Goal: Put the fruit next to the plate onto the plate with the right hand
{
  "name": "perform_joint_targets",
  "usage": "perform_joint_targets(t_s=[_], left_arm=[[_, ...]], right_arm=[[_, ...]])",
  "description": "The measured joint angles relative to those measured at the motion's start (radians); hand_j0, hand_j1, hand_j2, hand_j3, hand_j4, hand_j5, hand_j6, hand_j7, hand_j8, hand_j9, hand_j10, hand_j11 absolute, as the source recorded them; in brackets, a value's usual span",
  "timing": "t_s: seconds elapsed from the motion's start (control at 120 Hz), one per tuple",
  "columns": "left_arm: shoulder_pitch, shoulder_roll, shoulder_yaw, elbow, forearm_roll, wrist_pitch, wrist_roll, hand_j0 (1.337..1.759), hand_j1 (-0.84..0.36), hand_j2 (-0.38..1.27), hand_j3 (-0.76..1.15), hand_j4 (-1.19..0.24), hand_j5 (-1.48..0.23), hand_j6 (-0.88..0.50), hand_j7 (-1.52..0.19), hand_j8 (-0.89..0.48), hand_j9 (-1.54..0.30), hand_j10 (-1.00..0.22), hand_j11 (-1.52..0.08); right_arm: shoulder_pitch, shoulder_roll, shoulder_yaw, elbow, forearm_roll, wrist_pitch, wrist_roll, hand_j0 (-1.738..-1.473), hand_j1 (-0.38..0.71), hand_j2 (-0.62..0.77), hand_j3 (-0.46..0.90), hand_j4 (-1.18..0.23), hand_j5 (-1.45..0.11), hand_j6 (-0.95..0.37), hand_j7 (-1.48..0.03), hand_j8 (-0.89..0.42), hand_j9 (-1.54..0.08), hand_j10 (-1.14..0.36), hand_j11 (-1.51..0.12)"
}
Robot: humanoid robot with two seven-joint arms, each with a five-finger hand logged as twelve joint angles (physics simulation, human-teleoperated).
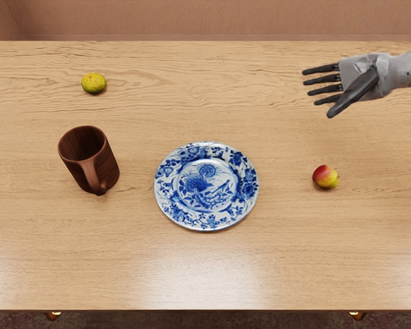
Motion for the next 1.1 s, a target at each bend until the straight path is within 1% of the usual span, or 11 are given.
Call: perform_joint_targets(t_s=[0.142, 0.225, 0.283, 0.367, 0.467, 0.542, 0.608, 0.7, 0.767, 0.933, 1.1], left_arm=[[0.0, 0.0, 0.0, 0.0, 0.0, 0.0, 0.0, 1.658, 0.35, 0.0, 0.0, 0.0, 0.0, 0.0, 0.0, 0.0, 0.0, 0.0, 0.0], [0.0, 0.0, 0.0, 0.0, 0.0, 0.0, 0.0, 1.658, 0.35, 0.0, 0.0, 0.0, 0.0, 0.0, 0.0, 0.0, 0.0, 0.0, 0.0], [0.0, 0.0, 0.0, 0.0, 0.0, 0.0, 0.0, 1.658, 0.35, 0.0, 0.0, 0.0, 0.0, 0.0, 0.0, 0.0, 0.0, 0.0, 0.0], [0.0, 0.0, 0.0, 0.0, 0.0, 0.0, 0.0, 1.658, 0.35, 0.0, 0.0, 0.0, 0.0, 0.0, 0.0, 0.0, 0.0, 0.0, 0.0], [0.0, 0.0, 0.0, 0.0, 0.0, 0.0, 0.0, 1.658, 0.35, 0.0, 0.0, 0.0, 0.0, 0.0, 0.0, 0.0, 0.0, 0.0, 0.0], [0.0, 0.0, 0.0, 0.0, 0.0, 0.0, 0.0, 1.658, 0.35, 0.0, 0.0, 0.0, 0.0, 0.0, 0.0, 0.0, 0.0, 0.0, 0.0], [0.0, 0.0, 0.0, 0.0, 0.0, -0.001, 0.0, 1.658, 0.35, 0.0, 0.0, 0.0, 0.0, 0.0, 0.0, 0.0, 0.0, 0.0, 0.0], [0.0, 0.0, 0.0, 0.0, 0.0, 0.0, 0.0, 1.658, 0.35, 0.0, 0.0, 0.0, 0.0, 0.0, 0.0, 0.0, 0.0, 0.0, 0.0], [0.0, 0.0, 0.0, 0.0, 0.0, 0.0, 0.0, 1.658, 0.35, 0.0, 0.0, 0.0, 0.0, 0.0, 0.0, 0.0, 0.0, 0.0, 0.0], [0.0, 0.0, 0.0, 0.0, 0.0, 0.0, 0.0, 1.658, 0.35, 0.0, 0.0, 0.0, 0.0, 0.0, 0.0, 0.0, 0.0, 0.0, 0.0], [0.0, 0.0, 0.0, 0.0, 0.0, 0.0, 0.0, 1.658, 0.35, 0.0, 0.0, 0.0, 0.0, 0.0, 0.0, 0.0, 0.0, 0.0, 0.0]], right_arm=[[0.019, 0.0, -0.029, 0.0, -0.05, 0.001, -0.001, -1.658, -0.33, 0.0, 0.0, -0.02, -0.02, -0.02, -0.02, -0.02, -0.02, -0.02, -0.02], [0.089, 0.033, -0.074, 0.005, -0.113, 0.001, -0.001, -1.658, -0.33, 0.0, 0.0, -0.02, -0.02, -0.02, -0.02, -0.02, -0.02, -0.02, -0.02], [0.211, 0.117, -0.234, 0.011, -0.144, -0.041, -0.001, -1.658, -0.33, 0.0, 0.0, -0.02, -0.02, -0.02, -0.03, -0.02, -0.03, -0.02, -0.03], [0.365, 0.316, -0.53, 0.019, -0.164, -0.278, -0.001, -1.658, -0.33, 0.0, 0.0, -0.02, -0.03, -0.02, -0.03, -0.02, -0.03, -0.02, -0.03], [0.451, 0.476, -0.794, 0.042, -0.173, -0.584, -0.001, -1.658, -0.33, 0.0, 0.0, -0.02, -0.03, -0.02, -0.03, -0.02, -0.03, -0.02, -0.03], [0.484, 0.519, -0.893, 0.137, -0.179, -0.721, -0.001, -1.658, -0.32, 0.0, 0.0, -0.02, -0.03, -0.02, -0.03, -0.02, -0.03, -0.02, -0.03], [0.497, 0.512, -0.919, 0.259, -0.181, -0.791, -0.001, -1.658, -0.33, 0.0, 0.0, -0.02, -0.03, -0.02, -0.03, -0.02, -0.03, -0.02, -0.03], [0.497, 0.42, -0.9, 0.446, -0.182, -0.849, -0.001, -1.658, -0.33, 0.0, 0.0, -0.02, -0.03, -0.02, -0.03, -0.02, -0.03, -0.02, -0.03], [0.463, 0.369, -0.895, 0.531, -0.183, -0.899, -0.001, -1.658, -0.33, 0.0, 0.0, -0.02, -0.03, -0.02, -0.03, -0.02, -0.03, -0.02, -0.03], [0.398, 0.336, -0.911, 0.608, -0.185, -1.123, -0.001, -1.658, -0.33, 0.0, 0.0, -0.02, -0.03, -0.02, -0.03, -0.02, -0.03, -0.02, -0.03], [0.381, 0.334, -0.917, 0.656, -0.184, -1.201, -0.001, -1.658, -0.33, 0.0, 0.0, -0.02, -0.03, -0.02, -0.02, -0.02, -0.03, -0.02, -0.03]])
